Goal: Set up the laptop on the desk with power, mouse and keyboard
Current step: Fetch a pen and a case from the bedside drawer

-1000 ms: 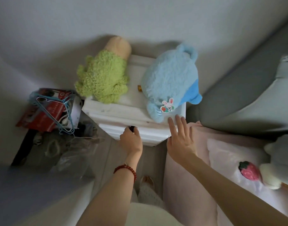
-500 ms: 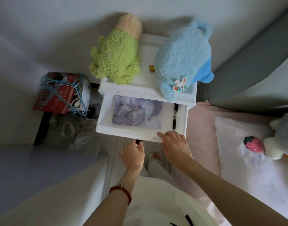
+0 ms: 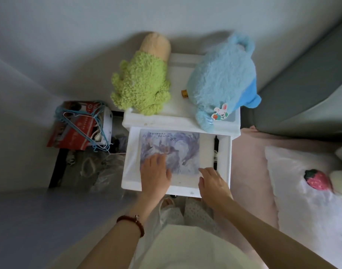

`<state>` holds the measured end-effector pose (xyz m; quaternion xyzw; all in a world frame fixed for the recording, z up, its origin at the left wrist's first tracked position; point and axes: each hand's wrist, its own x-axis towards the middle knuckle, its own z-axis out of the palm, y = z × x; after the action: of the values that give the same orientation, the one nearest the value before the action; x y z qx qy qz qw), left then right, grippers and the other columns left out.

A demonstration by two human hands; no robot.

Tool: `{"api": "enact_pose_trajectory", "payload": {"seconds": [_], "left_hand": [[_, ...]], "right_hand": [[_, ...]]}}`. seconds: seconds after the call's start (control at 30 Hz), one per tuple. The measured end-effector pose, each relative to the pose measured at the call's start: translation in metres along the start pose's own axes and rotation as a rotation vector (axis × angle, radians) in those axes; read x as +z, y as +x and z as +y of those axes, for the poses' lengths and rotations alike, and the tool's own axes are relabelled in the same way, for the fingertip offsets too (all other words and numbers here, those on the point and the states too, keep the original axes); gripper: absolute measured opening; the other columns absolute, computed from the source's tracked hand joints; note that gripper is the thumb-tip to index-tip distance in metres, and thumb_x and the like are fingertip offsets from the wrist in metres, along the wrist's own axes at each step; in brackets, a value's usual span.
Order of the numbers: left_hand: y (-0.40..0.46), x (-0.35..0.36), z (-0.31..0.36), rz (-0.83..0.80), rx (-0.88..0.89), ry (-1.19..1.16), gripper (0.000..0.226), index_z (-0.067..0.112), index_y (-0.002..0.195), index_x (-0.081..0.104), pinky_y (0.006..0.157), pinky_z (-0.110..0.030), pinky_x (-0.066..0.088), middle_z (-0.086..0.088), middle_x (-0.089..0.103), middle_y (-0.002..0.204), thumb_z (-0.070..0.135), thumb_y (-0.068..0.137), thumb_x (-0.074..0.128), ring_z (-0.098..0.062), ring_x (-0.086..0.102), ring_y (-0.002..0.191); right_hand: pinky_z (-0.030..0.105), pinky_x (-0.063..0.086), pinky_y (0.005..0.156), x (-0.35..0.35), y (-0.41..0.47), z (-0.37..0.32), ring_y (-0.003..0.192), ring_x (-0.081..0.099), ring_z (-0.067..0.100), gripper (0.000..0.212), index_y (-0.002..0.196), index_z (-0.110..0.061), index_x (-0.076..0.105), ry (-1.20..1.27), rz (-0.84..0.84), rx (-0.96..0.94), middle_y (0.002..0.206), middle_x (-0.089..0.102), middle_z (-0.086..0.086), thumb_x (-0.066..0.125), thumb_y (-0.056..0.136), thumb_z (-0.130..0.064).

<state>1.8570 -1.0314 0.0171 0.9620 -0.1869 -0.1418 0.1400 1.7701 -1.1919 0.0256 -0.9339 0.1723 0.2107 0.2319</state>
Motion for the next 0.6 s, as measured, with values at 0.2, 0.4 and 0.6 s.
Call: {"api": "enact_pose_trajectory", "payload": {"seconds": [0.2, 0.4, 0.6], "left_hand": [[0.083, 0.037, -0.011, -0.271, 0.138, 0.264, 0.080, 0.018, 0.147, 0.002, 0.114, -0.054, 0.013, -0.007, 0.003, 0.158, 0.053, 0.088, 0.043, -0.031, 0.002, 0.144], [0.107, 0.042, -0.013, -0.220, 0.179, 0.315, 0.105, 0.013, 0.144, 0.014, 0.108, -0.063, 0.013, -0.011, 0.021, 0.150, 0.073, 0.067, 0.054, -0.030, 0.025, 0.135], [0.091, 0.039, -0.008, -0.057, 0.231, 0.344, 0.096, 0.004, 0.128, 0.048, 0.102, -0.063, 0.031, -0.019, 0.056, 0.113, 0.066, 0.059, 0.069, -0.037, 0.054, 0.106]], "right_hand": [[0.041, 0.029, 0.109, 0.009, 0.068, -0.006, 0.141, 0.008, 0.035, 0.072, 0.143, -0.003, -0.001, -0.022, -0.071, 0.395, 0.153, -0.005, 0.023, 0.045, 0.088, -0.008], [0.037, 0.041, 0.092, 0.026, 0.083, -0.006, 0.118, 0.038, 0.033, 0.052, 0.133, 0.000, 0.024, -0.088, 0.103, 0.401, 0.134, 0.033, 0.021, 0.043, 0.085, -0.001], [0.031, 0.040, 0.098, 0.030, 0.076, -0.001, 0.125, 0.038, 0.030, 0.066, 0.143, -0.003, 0.004, -0.010, 0.134, 0.400, 0.148, 0.013, 0.024, 0.041, 0.089, -0.003]]}}
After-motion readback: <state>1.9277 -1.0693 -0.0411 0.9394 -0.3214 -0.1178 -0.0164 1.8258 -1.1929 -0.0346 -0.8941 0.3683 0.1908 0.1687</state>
